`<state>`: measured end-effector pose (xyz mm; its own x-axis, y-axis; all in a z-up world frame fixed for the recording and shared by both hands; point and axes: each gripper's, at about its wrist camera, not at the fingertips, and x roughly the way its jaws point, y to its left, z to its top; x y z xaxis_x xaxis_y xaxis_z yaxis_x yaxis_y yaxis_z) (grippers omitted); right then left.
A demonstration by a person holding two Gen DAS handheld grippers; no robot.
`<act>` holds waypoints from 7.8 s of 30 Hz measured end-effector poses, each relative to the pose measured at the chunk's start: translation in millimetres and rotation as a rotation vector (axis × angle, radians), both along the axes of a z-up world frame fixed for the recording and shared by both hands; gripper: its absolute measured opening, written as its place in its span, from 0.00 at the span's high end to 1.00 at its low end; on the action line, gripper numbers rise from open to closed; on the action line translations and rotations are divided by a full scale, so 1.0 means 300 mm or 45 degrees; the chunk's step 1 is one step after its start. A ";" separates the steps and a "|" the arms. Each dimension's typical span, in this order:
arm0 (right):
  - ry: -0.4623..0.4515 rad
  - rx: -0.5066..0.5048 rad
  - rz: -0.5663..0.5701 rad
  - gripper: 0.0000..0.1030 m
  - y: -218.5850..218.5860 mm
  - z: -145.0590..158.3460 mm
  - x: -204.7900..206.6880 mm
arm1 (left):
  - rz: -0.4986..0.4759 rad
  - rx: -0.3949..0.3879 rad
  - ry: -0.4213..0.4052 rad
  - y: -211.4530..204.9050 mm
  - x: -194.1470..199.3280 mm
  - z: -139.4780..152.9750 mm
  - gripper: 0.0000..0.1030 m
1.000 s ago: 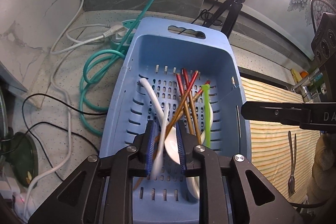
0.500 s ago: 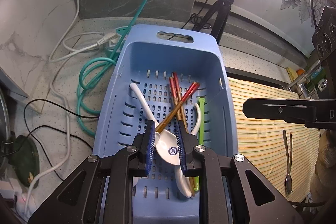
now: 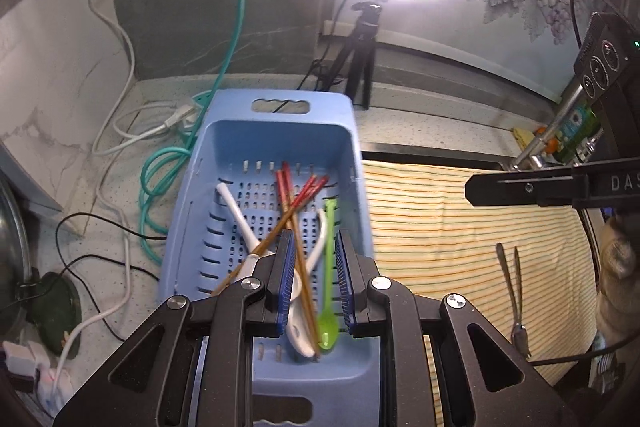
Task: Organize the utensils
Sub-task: 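Withdraw both grippers over the two metal spoons on the cloth, then lower the right gripper onto the metal spoon handles and close it, then lift the metal spoons with the right gripper and carry them over the blue basket, then lower the spoons into the basket and open the right gripper, then move the right gripper back over the metal fork on the cloth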
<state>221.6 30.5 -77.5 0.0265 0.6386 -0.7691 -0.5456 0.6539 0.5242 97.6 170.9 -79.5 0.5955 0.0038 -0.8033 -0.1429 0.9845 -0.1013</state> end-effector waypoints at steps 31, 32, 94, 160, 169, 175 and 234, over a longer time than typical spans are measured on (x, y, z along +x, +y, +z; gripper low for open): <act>0.191 -0.107 -0.215 0.83 -0.664 -0.228 -0.006 | -0.449 -0.142 0.158 -0.624 -0.087 -0.151 0.71; 0.208 -0.114 -0.213 0.83 -0.668 -0.250 -0.011 | -0.459 -0.139 0.167 -0.640 -0.099 -0.159 0.71; 0.447 -0.052 -0.247 0.94 -0.630 -0.418 -0.025 | -0.460 -0.147 0.196 -0.771 -0.093 -0.277 0.68; 0.170 -0.020 0.051 0.61 0.399 -0.236 0.043 | -0.063 0.024 0.080 0.088 -0.047 -0.168 0.59; 0.117 -0.003 0.045 0.61 0.345 -0.183 0.038 | -0.059 0.033 0.061 0.065 -0.057 -0.145 0.59; 0.090 0.012 0.039 0.61 0.279 -0.136 0.035 | -0.066 0.031 0.047 0.033 -0.065 -0.120 0.59; 0.303 -0.195 0.008 0.66 -0.549 -0.401 -0.059 | -0.351 -0.138 0.097 -0.831 -0.233 -0.277 0.53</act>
<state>203.8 -134.2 -197.8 -0.1696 0.5138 -0.8410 -0.4233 0.7326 0.5330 27.8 -78.4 -162.6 0.5002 -0.2382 -0.8325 0.1173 0.9712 -0.2074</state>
